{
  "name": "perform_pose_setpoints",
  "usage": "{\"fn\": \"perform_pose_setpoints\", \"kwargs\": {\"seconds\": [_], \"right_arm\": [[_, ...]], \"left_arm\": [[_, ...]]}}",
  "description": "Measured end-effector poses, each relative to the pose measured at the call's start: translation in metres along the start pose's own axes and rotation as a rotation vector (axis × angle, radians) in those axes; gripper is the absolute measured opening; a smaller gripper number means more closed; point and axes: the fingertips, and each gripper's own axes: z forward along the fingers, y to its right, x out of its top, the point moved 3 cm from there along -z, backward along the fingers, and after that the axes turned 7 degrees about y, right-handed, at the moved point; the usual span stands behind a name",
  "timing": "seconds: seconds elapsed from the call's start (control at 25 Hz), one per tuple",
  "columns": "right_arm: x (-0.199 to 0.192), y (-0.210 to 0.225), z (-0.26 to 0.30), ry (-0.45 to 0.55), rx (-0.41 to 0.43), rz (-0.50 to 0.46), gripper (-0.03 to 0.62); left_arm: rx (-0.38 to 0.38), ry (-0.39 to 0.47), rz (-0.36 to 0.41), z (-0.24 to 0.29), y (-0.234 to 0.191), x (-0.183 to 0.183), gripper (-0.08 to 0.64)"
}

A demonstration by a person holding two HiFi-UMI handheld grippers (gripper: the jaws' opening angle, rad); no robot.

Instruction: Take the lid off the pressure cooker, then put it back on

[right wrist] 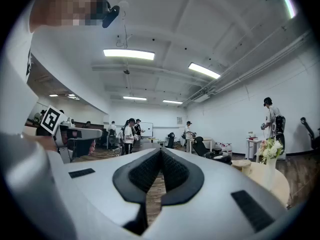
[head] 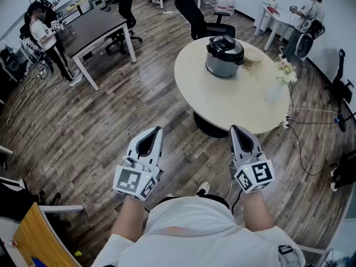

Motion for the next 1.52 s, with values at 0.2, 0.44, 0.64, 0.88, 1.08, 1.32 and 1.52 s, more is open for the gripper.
{"fn": "perform_pose_setpoints", "kwargs": {"seconds": [0.2,0.44,0.64,0.88,1.08,1.32,1.52], "right_arm": [[0.001,-0.003,-0.001,0.007,0.0,-0.004,0.002],[0.001,-0.008,-0.004,-0.002,0.003,-0.011,0.002],[0.0,-0.012,-0.002,-0.004,-0.006,0.008,0.002],[-0.002,-0.04,0.004,0.021,0.011,0.045,0.002],[-0.016,-0.069,0.026,-0.022,0.078,0.046,0.002],[-0.029,-0.081,0.085,-0.054,0.181,0.023,0.002],[-0.046,-0.069,0.149,-0.056,0.248,0.041,0.002]], "left_arm": [[-0.005,0.006,-0.003,-0.002,0.003,0.0,0.005],[-0.01,0.008,-0.008,-0.005,0.004,-0.001,0.005],[-0.018,0.007,-0.019,-0.009,0.001,0.001,0.005],[0.002,0.007,-0.025,-0.038,-0.017,0.003,0.005],[0.055,0.009,-0.049,-0.057,-0.044,-0.001,0.005],[0.176,0.015,-0.057,-0.069,-0.091,-0.01,0.005],[0.229,0.002,-0.038,-0.04,-0.125,-0.021,0.005]]}}
